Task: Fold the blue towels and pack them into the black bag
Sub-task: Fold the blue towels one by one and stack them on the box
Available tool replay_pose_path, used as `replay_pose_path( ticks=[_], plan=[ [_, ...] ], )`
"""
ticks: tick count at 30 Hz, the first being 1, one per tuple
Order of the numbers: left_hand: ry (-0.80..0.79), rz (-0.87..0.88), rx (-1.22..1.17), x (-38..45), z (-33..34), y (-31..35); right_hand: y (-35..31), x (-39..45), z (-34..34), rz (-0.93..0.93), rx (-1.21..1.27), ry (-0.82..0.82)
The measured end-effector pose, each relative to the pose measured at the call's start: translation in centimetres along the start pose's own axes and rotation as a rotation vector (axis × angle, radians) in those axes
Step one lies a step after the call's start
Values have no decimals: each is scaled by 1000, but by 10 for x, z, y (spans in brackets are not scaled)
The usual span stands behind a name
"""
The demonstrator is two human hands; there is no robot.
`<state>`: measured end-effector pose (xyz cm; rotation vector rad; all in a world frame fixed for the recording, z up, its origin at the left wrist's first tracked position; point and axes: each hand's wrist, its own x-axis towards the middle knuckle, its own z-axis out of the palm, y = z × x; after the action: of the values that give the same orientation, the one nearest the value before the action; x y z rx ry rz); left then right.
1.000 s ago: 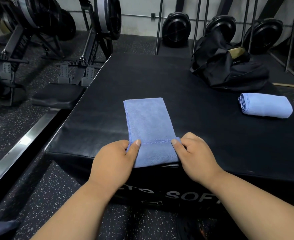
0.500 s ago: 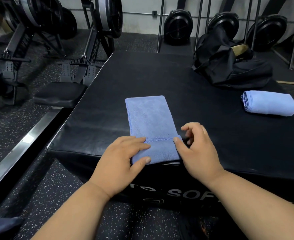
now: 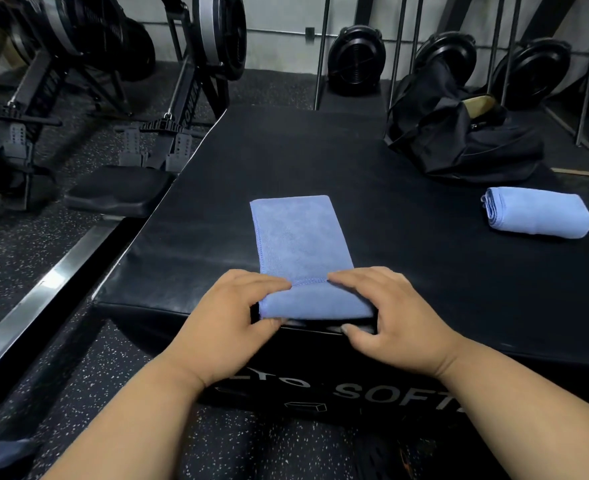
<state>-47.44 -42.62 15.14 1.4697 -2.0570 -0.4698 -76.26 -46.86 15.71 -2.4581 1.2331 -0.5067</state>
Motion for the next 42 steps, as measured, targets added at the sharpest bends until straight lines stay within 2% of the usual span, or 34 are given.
replay_pose_path(
  ticks=[3, 7, 10, 13, 19, 22, 24, 26, 27, 29, 31, 36, 42],
  plan=[
    [20, -125, -170, -3, -8, 7, -4, 2, -3, 50, 89, 83],
    [21, -246, -418, -6, -7, 10, -6, 4, -6, 185, 489, 160],
    [92, -365, -474, -3, -4, 12, -10, 10, -5, 294, 611, 184],
    [145, -462, -438, 0, 0, 21, -11, 15, 0, 378, 614, 184],
    [252, -573, -140, 8, 3, 35, -13, 25, 6, 459, 415, 263],
    [348, -493, 2, 6, 6, 35, -14, 27, 8, 465, 311, 266],
    [403, -255, 52, 7, 5, 31, -13, 26, 10, 449, 282, 287],
    [316, -40, 93, 6, 6, 24, -13, 24, 11, 419, 310, 322],
    [230, -1, 92, 5, 6, 19, -13, 22, 12, 387, 319, 348],
    [66, -18, 87, 1, 8, 12, -12, 18, 14, 301, 285, 392],
    [-17, -42, 102, -2, 10, 7, -12, 13, 13, 205, 219, 352],
    [4, -73, 64, -4, 1, 3, -9, 5, 7, 79, 86, 32],
    [10, -132, 4, -11, -13, 16, -11, 1, 3, 75, 25, 86]
  ],
)
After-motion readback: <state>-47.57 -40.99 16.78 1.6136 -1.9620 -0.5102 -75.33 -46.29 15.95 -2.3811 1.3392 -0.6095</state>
